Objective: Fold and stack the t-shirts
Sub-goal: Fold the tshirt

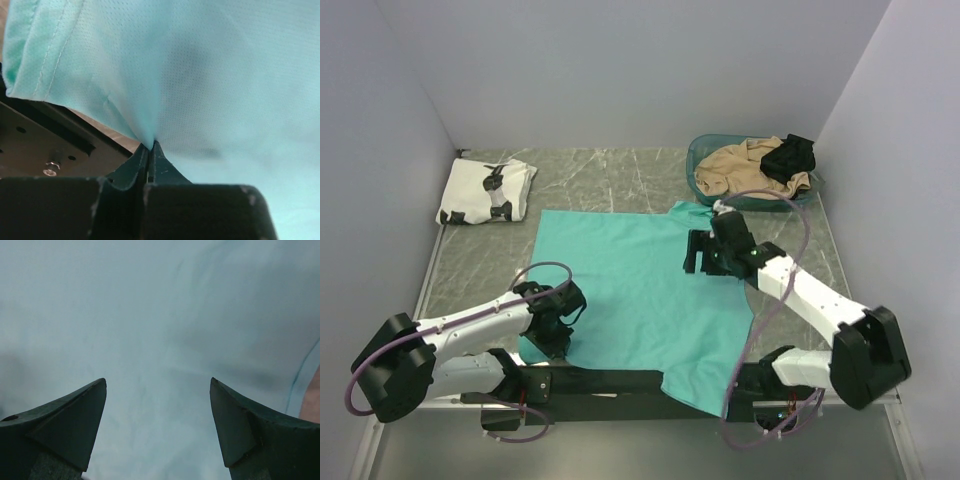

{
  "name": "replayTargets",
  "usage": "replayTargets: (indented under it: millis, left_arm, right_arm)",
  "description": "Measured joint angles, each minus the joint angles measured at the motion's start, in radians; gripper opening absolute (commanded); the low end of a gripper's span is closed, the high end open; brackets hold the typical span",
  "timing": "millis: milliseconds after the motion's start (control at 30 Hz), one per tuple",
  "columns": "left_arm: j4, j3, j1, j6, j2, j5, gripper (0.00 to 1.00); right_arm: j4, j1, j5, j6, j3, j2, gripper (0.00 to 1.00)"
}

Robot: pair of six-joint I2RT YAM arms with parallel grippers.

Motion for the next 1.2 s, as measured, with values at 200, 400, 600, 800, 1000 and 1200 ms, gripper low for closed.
replayTargets:
  millis: [200, 400, 600, 800, 1000, 1200]
  left_arm:
    - [-0.042, 0.039, 0.0, 0.05, 0.026, -0.065, 0.01]
    - [-0.044, 0.054, 0.0, 0.103, 0.059, -0.078, 0.01]
    - [-0.042, 0.054, 0.0, 0.12, 0.055, -0.078, 0.01]
    - [-0.042, 0.053, 0.0, 0.121, 0.024, -0.077, 0.01]
    - [-0.035, 0.053, 0.0, 0.134, 0.014, -0.077, 0.01]
    - [-0.016, 0.053, 0.0, 0.143, 0.015, -0.076, 0.01]
  right_arm:
    - [-0.146, 0.272, 0.005, -0.008, -0.067, -0.217, 0.89]
    - [-0.239, 0.661, -0.022, 0.087, -0.107, -0.274, 0.87]
    - [-0.299, 0.949, -0.053, 0.198, -0.166, -0.184, 0.82]
    - [-0.308, 1.039, -0.077, 0.261, -0.185, -0.128, 0.78]
    - [-0.277, 1.087, -0.082, 0.28, -0.189, -0.056, 0.75]
    - [-0.3, 1.114, -0.008, 0.3, -0.169, 0.029, 0.36]
